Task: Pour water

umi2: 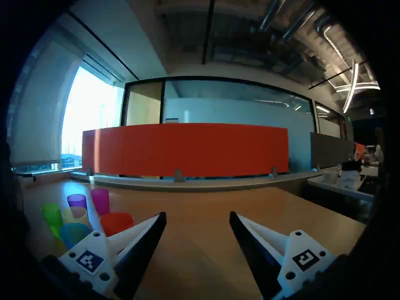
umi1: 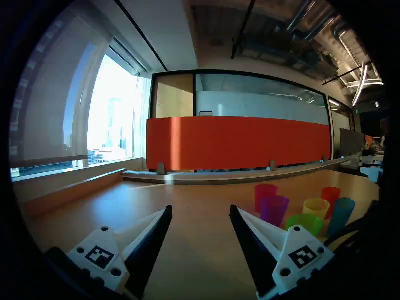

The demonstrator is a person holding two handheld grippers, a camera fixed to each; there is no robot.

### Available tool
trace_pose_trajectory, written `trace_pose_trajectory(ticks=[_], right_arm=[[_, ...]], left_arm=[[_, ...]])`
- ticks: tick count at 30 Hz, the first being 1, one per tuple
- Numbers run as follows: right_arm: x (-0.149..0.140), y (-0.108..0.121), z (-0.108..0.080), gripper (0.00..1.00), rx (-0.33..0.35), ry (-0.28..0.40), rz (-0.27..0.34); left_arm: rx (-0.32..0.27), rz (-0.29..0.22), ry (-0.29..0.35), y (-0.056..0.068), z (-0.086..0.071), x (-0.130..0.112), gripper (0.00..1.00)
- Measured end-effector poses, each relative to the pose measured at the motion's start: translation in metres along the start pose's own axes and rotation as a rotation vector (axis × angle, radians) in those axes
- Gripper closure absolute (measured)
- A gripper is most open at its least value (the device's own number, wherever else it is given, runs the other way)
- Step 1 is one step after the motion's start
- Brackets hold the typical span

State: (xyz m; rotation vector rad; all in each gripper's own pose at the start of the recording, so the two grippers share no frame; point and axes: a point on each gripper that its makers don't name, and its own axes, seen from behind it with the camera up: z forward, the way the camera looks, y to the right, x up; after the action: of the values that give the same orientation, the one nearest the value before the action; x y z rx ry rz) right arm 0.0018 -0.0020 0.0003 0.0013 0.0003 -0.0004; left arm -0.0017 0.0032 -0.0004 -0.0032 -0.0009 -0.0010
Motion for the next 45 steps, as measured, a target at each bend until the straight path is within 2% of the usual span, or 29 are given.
trace_pose_trajectory(ticks=[45], right_arm=[[-0.0008,-0.0004,-0.0003,0.00,0.000,-0.001,0.000]], left_arm=[[0.000,0.000,0.000,-0.0005,0.0001,0.0004,0.16]])
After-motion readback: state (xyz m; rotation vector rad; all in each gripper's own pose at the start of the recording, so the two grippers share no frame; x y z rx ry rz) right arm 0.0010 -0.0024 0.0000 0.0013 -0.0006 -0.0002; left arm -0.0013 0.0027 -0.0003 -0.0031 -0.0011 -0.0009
